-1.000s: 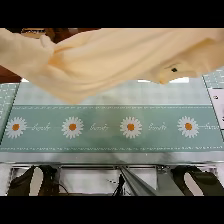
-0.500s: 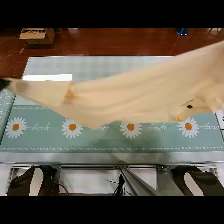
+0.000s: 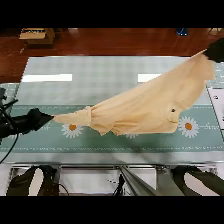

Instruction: Fold the shirts.

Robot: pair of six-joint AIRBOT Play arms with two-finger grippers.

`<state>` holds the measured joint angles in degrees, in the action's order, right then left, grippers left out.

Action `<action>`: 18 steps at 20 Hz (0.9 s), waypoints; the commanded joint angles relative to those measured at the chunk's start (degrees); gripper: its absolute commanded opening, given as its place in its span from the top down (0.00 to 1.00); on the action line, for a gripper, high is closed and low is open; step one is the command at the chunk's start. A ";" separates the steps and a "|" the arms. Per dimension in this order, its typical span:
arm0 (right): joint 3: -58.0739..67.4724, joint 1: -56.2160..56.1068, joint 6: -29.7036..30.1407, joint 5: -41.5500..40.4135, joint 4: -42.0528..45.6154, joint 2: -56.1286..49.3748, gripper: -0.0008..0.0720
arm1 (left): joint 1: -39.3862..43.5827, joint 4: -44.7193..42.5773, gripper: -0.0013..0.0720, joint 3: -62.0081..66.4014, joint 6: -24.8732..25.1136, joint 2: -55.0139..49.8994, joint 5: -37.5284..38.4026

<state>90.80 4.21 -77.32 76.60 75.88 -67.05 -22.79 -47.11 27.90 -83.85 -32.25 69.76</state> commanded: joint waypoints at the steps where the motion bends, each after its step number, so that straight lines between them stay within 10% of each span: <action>1: 0.07 -0.04 1.11 -0.20 -8.26 -11.30 0.96 | 0.31 0.63 0.95 -7.39 -0.04 0.02 -14.45; 6: 0.07 -0.04 1.14 -4.37 -15.52 -18.45 0.96 | 0.31 6.54 0.95 -7.54 -0.09 -2.25 -29.38; 12: 0.07 -0.02 1.14 -4.28 -16.83 -18.97 0.96 | 1.86 8.09 0.95 -7.50 0.94 -15.43 -27.71; 18: 0.07 -0.02 1.16 -1.38 -16.83 -18.95 0.96 | -1.42 8.59 0.53 -0.87 3.56 -15.52 -20.02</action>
<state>90.83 4.21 -76.12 73.76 59.29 -85.89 -22.48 -38.72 23.49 -81.78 -47.20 45.56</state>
